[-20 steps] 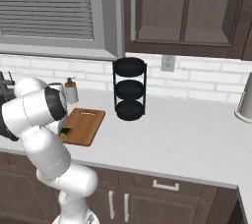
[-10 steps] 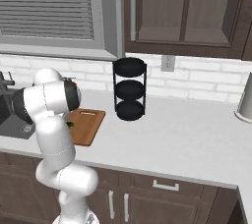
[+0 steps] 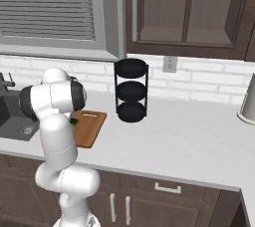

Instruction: Pick up the sponge from the counter and clean the cutting board by briefly scrubbing or pressing down on the cutting board. Once finished, release the sponge.

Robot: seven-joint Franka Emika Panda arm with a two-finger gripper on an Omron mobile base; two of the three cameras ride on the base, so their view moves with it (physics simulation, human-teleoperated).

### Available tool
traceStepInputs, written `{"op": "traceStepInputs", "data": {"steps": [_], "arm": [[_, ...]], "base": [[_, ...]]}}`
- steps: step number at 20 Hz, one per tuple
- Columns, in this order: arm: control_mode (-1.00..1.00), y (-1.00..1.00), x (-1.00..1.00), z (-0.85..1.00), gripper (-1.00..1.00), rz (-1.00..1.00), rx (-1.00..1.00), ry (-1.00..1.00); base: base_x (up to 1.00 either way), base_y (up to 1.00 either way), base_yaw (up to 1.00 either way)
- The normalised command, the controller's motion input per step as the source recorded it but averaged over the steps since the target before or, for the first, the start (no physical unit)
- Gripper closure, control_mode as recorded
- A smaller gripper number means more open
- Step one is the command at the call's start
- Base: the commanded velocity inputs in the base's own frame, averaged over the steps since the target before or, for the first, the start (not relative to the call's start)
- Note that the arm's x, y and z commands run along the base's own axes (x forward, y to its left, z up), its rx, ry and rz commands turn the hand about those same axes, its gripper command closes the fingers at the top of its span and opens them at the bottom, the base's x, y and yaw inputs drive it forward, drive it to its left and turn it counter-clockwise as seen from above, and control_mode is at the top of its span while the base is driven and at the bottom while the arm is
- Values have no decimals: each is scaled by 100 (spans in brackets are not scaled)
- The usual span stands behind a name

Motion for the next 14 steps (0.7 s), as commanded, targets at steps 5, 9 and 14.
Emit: {"op": "traceStepInputs", "data": {"steps": [5, 9, 14], "arm": [[-100, -4, 71, -17, 100, 0, 10, -11], [-100, -4, 73, -5, 100, 0, 9, -4], [-100, -23, 39, -10, 100, -2, 7, -5]], "base": [[0, 0, 0], [0, 0, 0], [0, 0, 0]]}}
